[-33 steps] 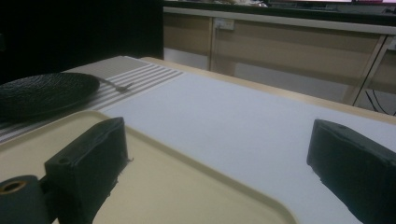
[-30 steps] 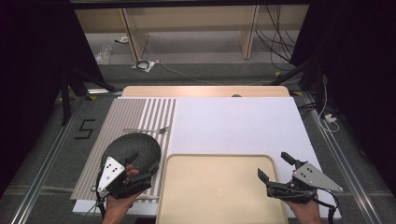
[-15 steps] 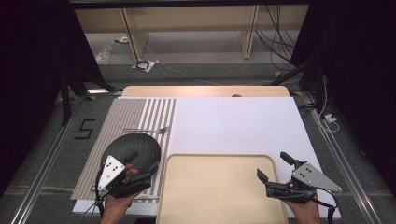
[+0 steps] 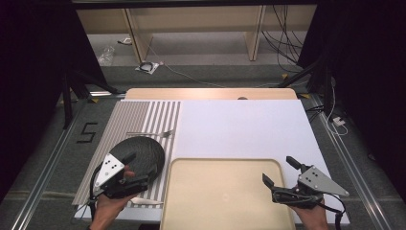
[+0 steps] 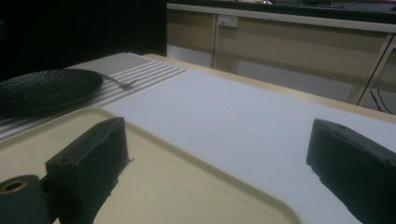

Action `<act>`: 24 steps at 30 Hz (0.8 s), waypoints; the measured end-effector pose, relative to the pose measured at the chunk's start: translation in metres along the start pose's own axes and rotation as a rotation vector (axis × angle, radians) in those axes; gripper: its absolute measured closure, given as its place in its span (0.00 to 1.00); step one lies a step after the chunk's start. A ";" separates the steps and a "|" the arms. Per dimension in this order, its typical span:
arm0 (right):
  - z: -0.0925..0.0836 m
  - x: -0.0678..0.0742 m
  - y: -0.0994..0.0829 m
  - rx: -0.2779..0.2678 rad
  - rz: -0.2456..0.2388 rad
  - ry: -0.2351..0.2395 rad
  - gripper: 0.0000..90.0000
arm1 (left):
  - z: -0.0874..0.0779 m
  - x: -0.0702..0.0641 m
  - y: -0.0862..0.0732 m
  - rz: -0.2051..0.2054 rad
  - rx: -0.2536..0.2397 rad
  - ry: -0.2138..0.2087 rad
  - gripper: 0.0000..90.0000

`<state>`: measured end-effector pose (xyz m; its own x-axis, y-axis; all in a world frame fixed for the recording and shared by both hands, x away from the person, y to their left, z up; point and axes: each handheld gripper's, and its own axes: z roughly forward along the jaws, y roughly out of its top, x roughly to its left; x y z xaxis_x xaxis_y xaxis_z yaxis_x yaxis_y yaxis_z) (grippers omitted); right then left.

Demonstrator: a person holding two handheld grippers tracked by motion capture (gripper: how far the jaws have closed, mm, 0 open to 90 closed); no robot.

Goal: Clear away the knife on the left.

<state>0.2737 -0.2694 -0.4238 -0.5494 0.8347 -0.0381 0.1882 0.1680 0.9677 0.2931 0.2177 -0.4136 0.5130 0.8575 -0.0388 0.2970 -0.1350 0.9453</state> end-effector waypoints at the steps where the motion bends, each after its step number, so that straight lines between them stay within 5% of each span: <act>1: 0.000 0.000 0.000 -0.003 0.001 0.000 0.07 | -0.002 0.004 0.001 0.006 0.019 0.002 0.19; 15: 0.002 0.000 0.000 0.007 0.000 0.015 0.07 | -0.018 0.029 0.006 0.106 0.274 -0.010 0.19; 24: 0.002 0.000 0.000 0.012 -0.001 0.028 0.07 | -0.026 0.043 -0.001 0.125 0.385 0.002 0.21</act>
<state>0.2754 -0.2678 -0.4242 -0.5720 0.8196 -0.0319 0.1977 0.1755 0.9644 0.2945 0.2675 -0.4076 0.5629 0.8235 0.0703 0.5125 -0.4145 0.7520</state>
